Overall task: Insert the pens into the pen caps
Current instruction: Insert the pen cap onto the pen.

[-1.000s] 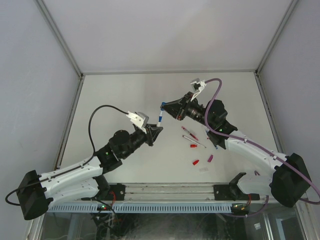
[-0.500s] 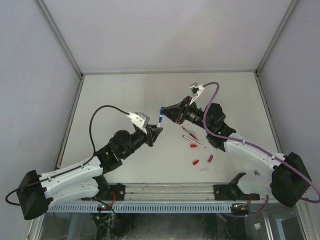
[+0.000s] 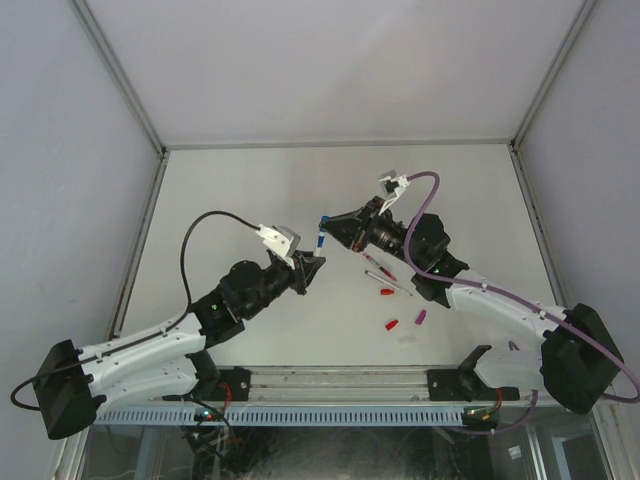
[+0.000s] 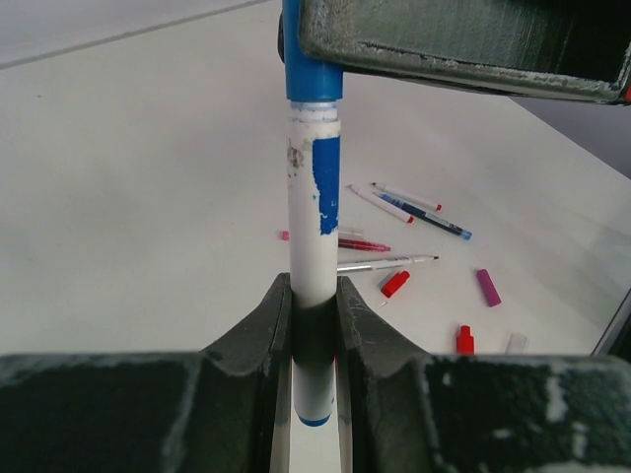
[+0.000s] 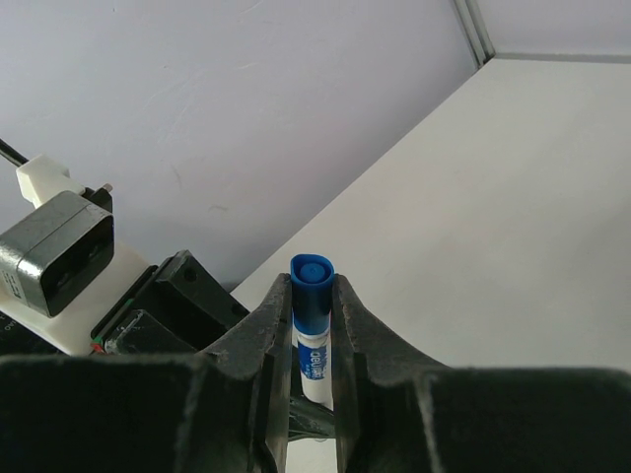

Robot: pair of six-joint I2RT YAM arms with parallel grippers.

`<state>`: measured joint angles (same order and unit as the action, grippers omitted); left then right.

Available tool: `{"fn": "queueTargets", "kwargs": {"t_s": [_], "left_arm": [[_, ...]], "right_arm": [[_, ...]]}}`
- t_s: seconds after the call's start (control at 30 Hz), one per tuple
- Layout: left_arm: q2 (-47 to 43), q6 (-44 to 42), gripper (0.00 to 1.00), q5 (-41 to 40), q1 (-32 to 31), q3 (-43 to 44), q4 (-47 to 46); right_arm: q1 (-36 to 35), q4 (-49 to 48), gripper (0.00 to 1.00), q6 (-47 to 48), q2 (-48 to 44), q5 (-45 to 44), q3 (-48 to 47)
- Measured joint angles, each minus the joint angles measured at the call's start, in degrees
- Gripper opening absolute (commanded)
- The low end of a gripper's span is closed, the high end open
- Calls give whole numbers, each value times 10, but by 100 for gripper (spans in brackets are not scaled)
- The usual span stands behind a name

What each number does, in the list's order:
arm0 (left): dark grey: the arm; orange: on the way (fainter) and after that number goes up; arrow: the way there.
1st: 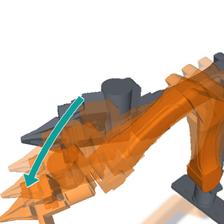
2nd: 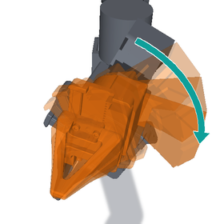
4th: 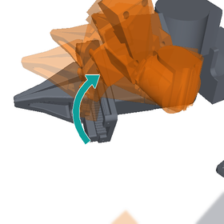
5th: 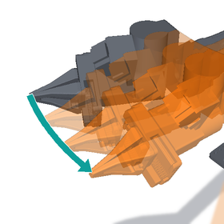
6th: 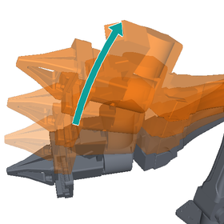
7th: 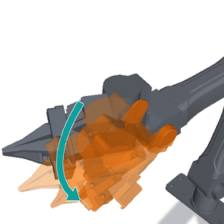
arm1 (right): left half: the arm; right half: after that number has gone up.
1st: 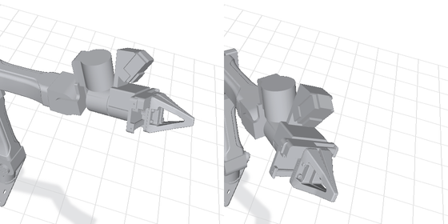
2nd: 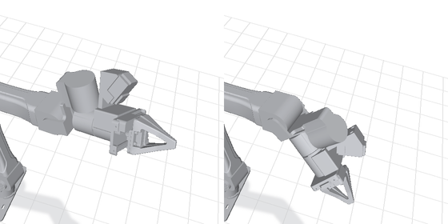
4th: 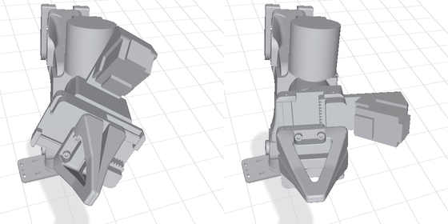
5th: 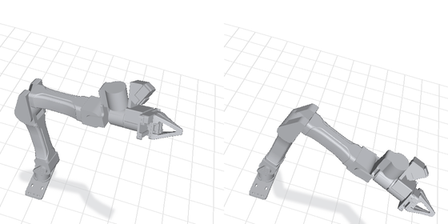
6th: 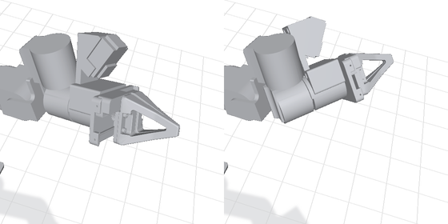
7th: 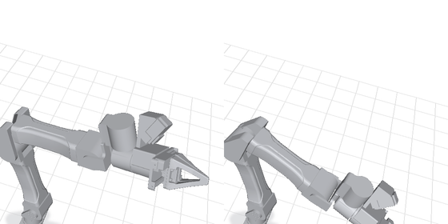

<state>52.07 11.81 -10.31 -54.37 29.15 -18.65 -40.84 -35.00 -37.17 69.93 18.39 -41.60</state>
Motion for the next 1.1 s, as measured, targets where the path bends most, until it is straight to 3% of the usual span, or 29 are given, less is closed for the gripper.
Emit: {"fn": "queueTargets", "kwargs": {"t_s": [0.43, 0.57, 1.1], "left_arm": [[0, 0, 0, -2, -1, 0, -4], [0, 0, 0, -3, -1, 0, -5], [0, 0, 0, -7, -1, 0, -5]], "right_arm": [[-16, 22, 31, 39, -11, -9, 10], [-17, 32, 52, 43, -11, -2, 12], [-23, 118, 55, 96, -88, -18, 16]]}}
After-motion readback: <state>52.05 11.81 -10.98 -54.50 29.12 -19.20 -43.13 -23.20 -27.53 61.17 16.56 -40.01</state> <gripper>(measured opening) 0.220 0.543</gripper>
